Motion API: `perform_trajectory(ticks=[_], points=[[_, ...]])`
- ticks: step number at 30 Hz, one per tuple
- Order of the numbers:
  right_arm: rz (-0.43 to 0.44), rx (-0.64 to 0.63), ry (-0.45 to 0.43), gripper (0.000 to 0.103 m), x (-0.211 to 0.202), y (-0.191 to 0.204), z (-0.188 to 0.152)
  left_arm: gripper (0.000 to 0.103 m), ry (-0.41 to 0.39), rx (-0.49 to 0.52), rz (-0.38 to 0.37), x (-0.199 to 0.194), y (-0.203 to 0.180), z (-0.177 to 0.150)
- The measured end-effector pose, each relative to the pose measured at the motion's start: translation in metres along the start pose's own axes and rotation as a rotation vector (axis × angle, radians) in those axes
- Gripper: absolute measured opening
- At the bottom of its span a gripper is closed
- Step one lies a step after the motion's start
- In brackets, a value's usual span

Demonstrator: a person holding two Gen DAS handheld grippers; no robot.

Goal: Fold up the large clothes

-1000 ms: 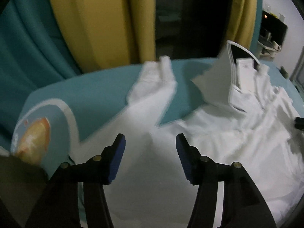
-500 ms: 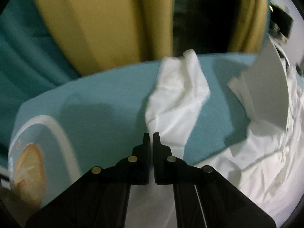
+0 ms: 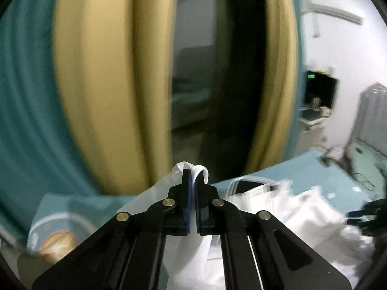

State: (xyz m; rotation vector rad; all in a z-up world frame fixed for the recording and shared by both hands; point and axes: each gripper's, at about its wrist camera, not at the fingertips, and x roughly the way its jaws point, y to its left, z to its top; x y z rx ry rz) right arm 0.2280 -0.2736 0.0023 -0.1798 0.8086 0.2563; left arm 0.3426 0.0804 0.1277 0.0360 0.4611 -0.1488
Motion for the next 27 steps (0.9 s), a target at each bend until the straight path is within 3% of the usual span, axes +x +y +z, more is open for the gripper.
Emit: perform_trajectory(ticks=[4,7,8,9,10,11,13,16,18,23,27], points=[[-0.003,0.038,-0.026,0.019,-0.014,-0.014,-0.016,0.004,-0.026,0.066,-0.14,-0.001,-0.074,0.011],[-0.014,0.064,-0.033,0.019,-0.022,-0.027,-0.026,0.004,0.019,0.087,-0.245,0.021,-0.118,0.004],[-0.023,0.081,-0.032,0.019,-0.025,-0.033,-0.031,0.008,0.081,0.097,-0.307,0.037,-0.141,-0.004],[-0.027,0.088,-0.031,0.019,-0.027,-0.036,-0.034,0.02,0.135,0.107,-0.345,0.049,-0.157,-0.013],[-0.035,0.102,-0.024,0.019,-0.03,-0.042,-0.039,0.042,0.2,0.117,-0.384,0.061,-0.174,-0.025],[-0.041,0.11,-0.019,0.019,-0.031,-0.046,-0.043,0.051,0.25,0.129,-0.417,0.07,-0.186,-0.038],[-0.048,0.128,-0.005,0.019,-0.032,-0.056,-0.051,0.056,0.334,0.169,-0.478,0.076,-0.206,-0.065],[-0.052,0.153,0.026,0.019,-0.027,-0.067,-0.062,0.056,0.388,0.204,-0.446,0.074,-0.194,-0.098],[-0.043,0.167,0.045,0.019,-0.019,-0.072,-0.063,0.056,0.423,0.195,-0.381,0.075,-0.169,-0.114],[0.021,0.108,0.069,0.019,0.016,-0.064,-0.034,0.056,0.482,0.162,-0.129,0.085,-0.087,-0.139],[0.144,0.119,0.08,0.019,0.055,-0.057,-0.001,0.056,0.527,0.122,-0.01,0.102,-0.04,-0.16]])
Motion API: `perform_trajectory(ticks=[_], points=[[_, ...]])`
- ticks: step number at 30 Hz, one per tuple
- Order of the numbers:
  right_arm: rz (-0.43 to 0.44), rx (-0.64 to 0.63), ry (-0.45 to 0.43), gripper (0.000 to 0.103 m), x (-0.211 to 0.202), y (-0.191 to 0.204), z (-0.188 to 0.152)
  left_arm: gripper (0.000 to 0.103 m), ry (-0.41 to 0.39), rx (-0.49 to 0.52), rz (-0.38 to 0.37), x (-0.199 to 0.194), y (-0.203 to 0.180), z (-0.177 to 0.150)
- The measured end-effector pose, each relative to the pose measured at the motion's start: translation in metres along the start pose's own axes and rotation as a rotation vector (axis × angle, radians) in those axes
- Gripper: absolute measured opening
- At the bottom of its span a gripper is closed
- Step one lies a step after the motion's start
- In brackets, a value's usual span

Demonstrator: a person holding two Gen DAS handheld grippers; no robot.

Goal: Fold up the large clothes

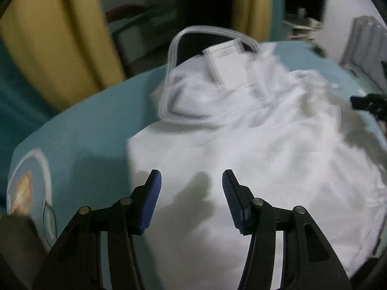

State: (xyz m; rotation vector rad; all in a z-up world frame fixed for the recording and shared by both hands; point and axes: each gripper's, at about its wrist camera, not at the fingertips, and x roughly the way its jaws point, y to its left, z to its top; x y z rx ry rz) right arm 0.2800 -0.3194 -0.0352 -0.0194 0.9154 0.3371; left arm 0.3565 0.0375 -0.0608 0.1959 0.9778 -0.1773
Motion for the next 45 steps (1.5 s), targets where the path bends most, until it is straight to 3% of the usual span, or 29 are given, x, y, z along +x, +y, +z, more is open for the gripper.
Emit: perform_trajectory(ticks=[3,6,7,8,9,12,15,19,20,22,23,24,27,31,32,34,35,40,45], points=[[0.063,0.021,0.061,0.019,0.039,0.005,0.018,0.056,0.027,-0.056,-0.012,0.026,0.023,-0.007],[0.104,0.004,0.106,0.019,0.067,0.017,0.025,0.053,0.005,-0.083,-0.046,0.036,0.03,-0.011],[0.129,-0.002,0.11,0.019,0.074,0.021,0.027,0.035,-0.017,-0.086,-0.055,0.036,0.033,-0.012],[0.142,-0.007,0.1,0.007,0.074,0.024,0.028,0.024,-0.038,-0.09,-0.051,0.036,0.037,-0.011],[0.153,-0.013,0.09,0.001,0.072,0.028,0.03,0.013,-0.05,-0.101,-0.033,0.036,0.038,-0.013],[0.14,-0.033,0.025,0.001,0.049,0.039,0.037,0.007,-0.097,-0.17,0.007,0.033,0.055,-0.015],[0.072,-0.073,-0.034,0.001,0.015,0.045,0.042,0.007,-0.114,-0.21,0.022,0.026,0.069,-0.019],[-0.013,-0.117,0.018,0.004,0.016,0.039,0.04,0.011,-0.101,-0.225,0.002,0.026,0.073,-0.019],[-0.049,-0.1,0.05,0.007,0.027,0.034,0.038,0.012,-0.101,-0.223,0.015,0.026,0.072,-0.02],[-0.06,-0.084,0.08,0.026,0.042,0.023,0.039,0.022,-0.1,-0.228,0.037,0.024,0.072,-0.023],[-0.058,-0.076,0.089,0.051,0.05,0.015,0.038,0.023,-0.096,-0.237,0.043,0.024,0.075,-0.025],[-0.06,-0.064,0.097,0.067,0.054,0.008,0.037,0.024,-0.092,-0.245,0.041,0.025,0.077,-0.028],[-0.011,-0.013,0.104,0.067,0.061,-0.005,0.032,0.024,-0.085,-0.246,0.043,0.022,0.079,-0.034],[0.061,-0.082,0.059,0.067,0.043,0.001,0.02,0.026,-0.092,-0.257,0.052,0.014,0.083,-0.037],[0.083,-0.099,0.062,0.067,0.041,0.004,0.015,0.026,-0.09,-0.264,0.056,0.013,0.084,-0.038],[0.105,-0.131,0.088,0.043,0.043,0.016,0.008,0.026,-0.09,-0.261,0.059,0.012,0.083,-0.038],[0.097,-0.147,0.104,0.007,0.046,0.02,0.005,0.026,-0.092,-0.255,0.062,0.012,0.084,-0.038],[0.024,-0.167,0.05,0.003,0.018,0.029,0.002,0.026,-0.089,-0.23,0.07,0.008,0.077,-0.043],[0.042,-0.162,0.029,0.003,-0.041,0.044,0.007,0.026,-0.073,-0.217,0.068,0.012,0.074,-0.045]])
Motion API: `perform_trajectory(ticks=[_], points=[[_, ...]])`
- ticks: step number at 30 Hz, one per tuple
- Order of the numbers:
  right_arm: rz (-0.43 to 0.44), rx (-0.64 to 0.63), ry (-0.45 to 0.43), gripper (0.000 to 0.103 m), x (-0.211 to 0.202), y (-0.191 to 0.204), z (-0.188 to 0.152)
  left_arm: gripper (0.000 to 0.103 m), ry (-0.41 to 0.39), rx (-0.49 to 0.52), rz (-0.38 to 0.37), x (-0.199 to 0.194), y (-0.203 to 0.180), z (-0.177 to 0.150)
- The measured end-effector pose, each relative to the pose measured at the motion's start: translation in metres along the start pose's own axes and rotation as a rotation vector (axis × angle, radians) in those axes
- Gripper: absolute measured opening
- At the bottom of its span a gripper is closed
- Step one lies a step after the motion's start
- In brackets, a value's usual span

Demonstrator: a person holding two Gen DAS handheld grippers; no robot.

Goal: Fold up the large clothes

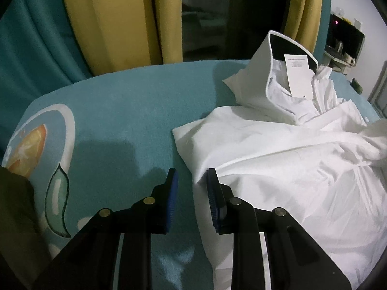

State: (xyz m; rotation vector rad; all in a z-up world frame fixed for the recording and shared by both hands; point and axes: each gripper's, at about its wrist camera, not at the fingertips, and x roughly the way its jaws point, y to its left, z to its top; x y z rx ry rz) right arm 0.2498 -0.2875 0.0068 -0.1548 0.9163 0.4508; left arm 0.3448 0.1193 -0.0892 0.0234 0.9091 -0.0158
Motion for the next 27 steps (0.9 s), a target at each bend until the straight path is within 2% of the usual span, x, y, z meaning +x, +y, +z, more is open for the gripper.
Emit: perform_trajectory(ticks=[4,5,7,8,9,11,14,16,18,20,21,23,25,26,27], points=[[0.095,0.095,0.045,0.005,-0.013,-0.004,0.006,0.026,-0.013,0.018,0.001,-0.003,-0.002,0.005],[0.095,0.11,0.047,0.009,-0.009,-0.008,0.008,0.026,-0.02,0.023,0.001,-0.004,-0.003,0.008],[0.059,0.151,0.051,0.031,0.002,-0.024,0.013,0.026,-0.036,0.036,0.006,-0.007,-0.006,0.014],[0.035,0.183,0.052,0.054,0.011,-0.035,0.016,0.026,-0.044,0.048,0.014,-0.007,-0.008,0.02],[-0.004,0.211,0.036,0.067,0.02,-0.047,0.019,0.026,-0.046,0.053,0.018,-0.007,-0.01,0.023],[-0.087,0.178,-0.014,0.067,0.026,-0.057,0.023,0.026,-0.049,0.064,0.022,-0.004,-0.013,0.033],[-0.205,0.03,-0.039,0.066,0.022,-0.044,0.019,0.026,-0.034,0.073,0.029,0.002,-0.014,0.041],[-0.192,-0.081,-0.064,0.066,0.013,-0.02,0.008,0.027,-0.023,0.072,0.024,0.004,-0.014,0.041],[-0.183,-0.255,-0.079,0.066,0.005,0.017,-0.013,0.028,-0.012,0.061,0.002,0.006,-0.012,0.038],[-0.168,-0.364,-0.054,0.066,0.011,0.038,-0.03,0.037,-0.005,0.045,-0.018,0.006,-0.01,0.033],[-0.168,-0.384,-0.036,0.066,0.017,0.042,-0.035,0.041,-0.003,0.042,-0.025,0.008,-0.009,0.031],[-0.194,-0.425,0.01,0.066,0.039,0.047,-0.044,0.041,0.001,0.028,-0.04,0.008,-0.008,0.027],[-0.194,-0.436,0.016,0.065,0.052,0.045,-0.045,0.041,0.008,0.007,-0.05,0.009,-0.006,0.023],[-0.173,-0.436,0.016,0.05,0.056,0.043,-0.046,0.041,0.008,0.0,-0.059,0.009,-0.006,0.021],[-0.147,-0.426,0.022,0.021,0.056,0.04,-0.047,0.041,0.009,-0.003,-0.065,0.009,-0.006,0.019]])
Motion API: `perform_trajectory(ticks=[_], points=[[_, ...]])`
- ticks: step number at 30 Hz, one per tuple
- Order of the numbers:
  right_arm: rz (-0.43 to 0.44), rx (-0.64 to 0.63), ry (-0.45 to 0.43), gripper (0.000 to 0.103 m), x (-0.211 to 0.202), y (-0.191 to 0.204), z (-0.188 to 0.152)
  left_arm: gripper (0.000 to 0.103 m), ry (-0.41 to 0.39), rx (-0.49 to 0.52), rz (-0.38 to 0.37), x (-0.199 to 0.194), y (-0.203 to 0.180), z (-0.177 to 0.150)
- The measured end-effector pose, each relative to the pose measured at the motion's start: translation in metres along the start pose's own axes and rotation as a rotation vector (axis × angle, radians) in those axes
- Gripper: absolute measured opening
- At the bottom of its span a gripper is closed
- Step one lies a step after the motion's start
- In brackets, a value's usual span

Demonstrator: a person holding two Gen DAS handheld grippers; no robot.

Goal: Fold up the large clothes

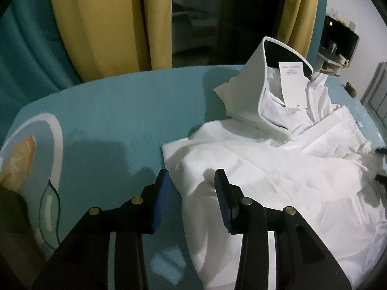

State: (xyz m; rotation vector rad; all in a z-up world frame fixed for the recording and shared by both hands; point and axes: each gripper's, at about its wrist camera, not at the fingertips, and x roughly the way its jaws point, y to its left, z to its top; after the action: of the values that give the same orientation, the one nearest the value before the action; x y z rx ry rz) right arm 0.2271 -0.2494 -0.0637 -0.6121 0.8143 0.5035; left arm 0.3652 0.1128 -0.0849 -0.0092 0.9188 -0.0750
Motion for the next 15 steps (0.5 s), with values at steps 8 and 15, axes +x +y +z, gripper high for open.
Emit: perform_trajectory(ticks=[8,15], points=[[0.219,0.287,-0.114,0.002,-0.045,-0.035,0.008,0.041,0.02,0.003,0.0,0.006,0.0,-0.009],[0.366,0.512,-0.038,0.003,-0.014,-0.095,0.038,0.041,-0.006,0.059,0.039,0.011,-0.003,0.017]])
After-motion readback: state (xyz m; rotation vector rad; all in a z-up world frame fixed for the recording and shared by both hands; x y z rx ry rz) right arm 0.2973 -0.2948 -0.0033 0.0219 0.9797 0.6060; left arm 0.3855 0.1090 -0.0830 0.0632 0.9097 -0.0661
